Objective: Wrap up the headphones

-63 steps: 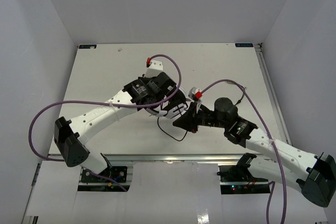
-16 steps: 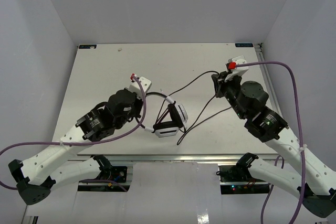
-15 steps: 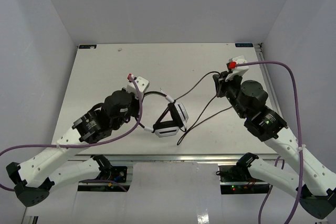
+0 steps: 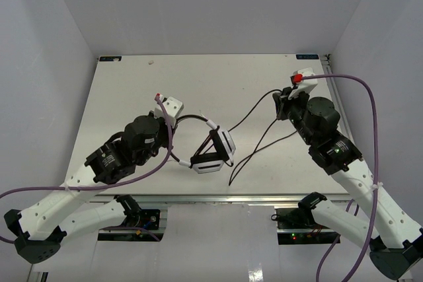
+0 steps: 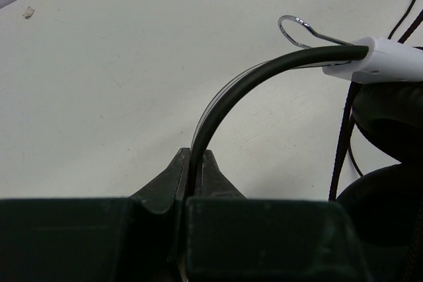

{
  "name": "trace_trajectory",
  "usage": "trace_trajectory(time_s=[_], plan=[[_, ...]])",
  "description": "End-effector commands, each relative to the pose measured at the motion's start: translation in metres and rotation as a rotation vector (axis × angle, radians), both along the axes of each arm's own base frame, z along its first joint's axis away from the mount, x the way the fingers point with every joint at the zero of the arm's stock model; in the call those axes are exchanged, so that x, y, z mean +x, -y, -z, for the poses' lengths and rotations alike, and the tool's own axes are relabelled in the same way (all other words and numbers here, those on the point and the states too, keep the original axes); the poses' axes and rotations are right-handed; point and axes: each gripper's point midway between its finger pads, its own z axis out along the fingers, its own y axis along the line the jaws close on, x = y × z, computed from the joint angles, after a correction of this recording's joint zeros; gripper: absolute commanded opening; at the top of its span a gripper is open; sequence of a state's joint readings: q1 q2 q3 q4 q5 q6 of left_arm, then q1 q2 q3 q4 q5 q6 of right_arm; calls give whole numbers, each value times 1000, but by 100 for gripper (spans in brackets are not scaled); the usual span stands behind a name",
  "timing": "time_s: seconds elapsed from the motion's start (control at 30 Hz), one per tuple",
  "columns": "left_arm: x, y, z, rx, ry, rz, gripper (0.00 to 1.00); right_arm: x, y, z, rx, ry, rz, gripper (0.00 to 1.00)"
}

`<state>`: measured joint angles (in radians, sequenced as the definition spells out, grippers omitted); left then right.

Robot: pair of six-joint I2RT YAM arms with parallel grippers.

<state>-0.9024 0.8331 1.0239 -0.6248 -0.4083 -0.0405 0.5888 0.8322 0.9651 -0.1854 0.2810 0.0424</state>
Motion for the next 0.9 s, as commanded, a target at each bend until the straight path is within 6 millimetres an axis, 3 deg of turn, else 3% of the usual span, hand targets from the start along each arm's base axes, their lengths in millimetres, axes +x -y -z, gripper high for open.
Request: trace_trajectory(time_s=[0.0,0.07,0.3,0.5,0.67,0.87], plan=[[-2,17,-9,-54,16,78,0,4,2,-39,31,71,-9,8],[-2,19,0,-25,4,94,0,5,1,-56,36,91,-18,8],[22,18,32,123,-46,-12,0,-6,-30,-72,46,49,-200,8],[54,2,49,305,-93,-263,0,-41,-62,-65,96,3,-448,8],[68,19,51,293,-121,-293,0,-66,-76,-68,131,-7,-588,8],[83,20,46,268,-117,-445,0,-102,-98,-56,257,-35,-795,8]])
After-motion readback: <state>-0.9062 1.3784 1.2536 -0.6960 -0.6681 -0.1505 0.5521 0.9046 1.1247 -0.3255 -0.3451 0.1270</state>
